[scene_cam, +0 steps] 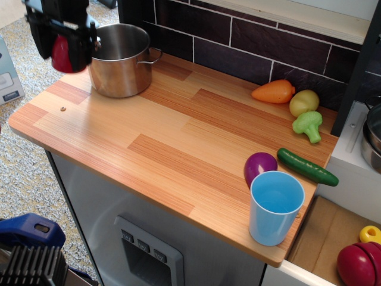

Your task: Put sweet potato in pot

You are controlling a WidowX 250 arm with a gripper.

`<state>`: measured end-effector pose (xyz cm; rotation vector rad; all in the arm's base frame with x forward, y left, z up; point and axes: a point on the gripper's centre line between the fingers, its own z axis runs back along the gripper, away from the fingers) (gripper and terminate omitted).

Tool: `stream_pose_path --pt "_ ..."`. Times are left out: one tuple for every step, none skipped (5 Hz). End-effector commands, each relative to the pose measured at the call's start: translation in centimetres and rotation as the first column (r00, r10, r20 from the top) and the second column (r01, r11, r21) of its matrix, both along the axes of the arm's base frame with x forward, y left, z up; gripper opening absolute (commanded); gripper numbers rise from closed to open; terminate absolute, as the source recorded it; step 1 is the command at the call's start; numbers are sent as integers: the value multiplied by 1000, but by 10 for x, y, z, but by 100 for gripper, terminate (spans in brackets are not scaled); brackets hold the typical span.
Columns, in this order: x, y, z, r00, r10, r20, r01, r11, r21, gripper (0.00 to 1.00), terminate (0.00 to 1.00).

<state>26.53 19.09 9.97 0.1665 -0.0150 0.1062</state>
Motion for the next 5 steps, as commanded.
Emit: stream_pose_path --pt "33 2 32 990 -104 91 94 989 111 0 0" --pt "50 8 27 976 -189 109 179 979 92 100 0" --pt "57 7 20 968 -212 136 204 977 69 100 0" --pt "57 7 20 968 -212 136 204 977 69 100 0" --pt "57 7 20 968 -212 136 204 977 69 100 100"
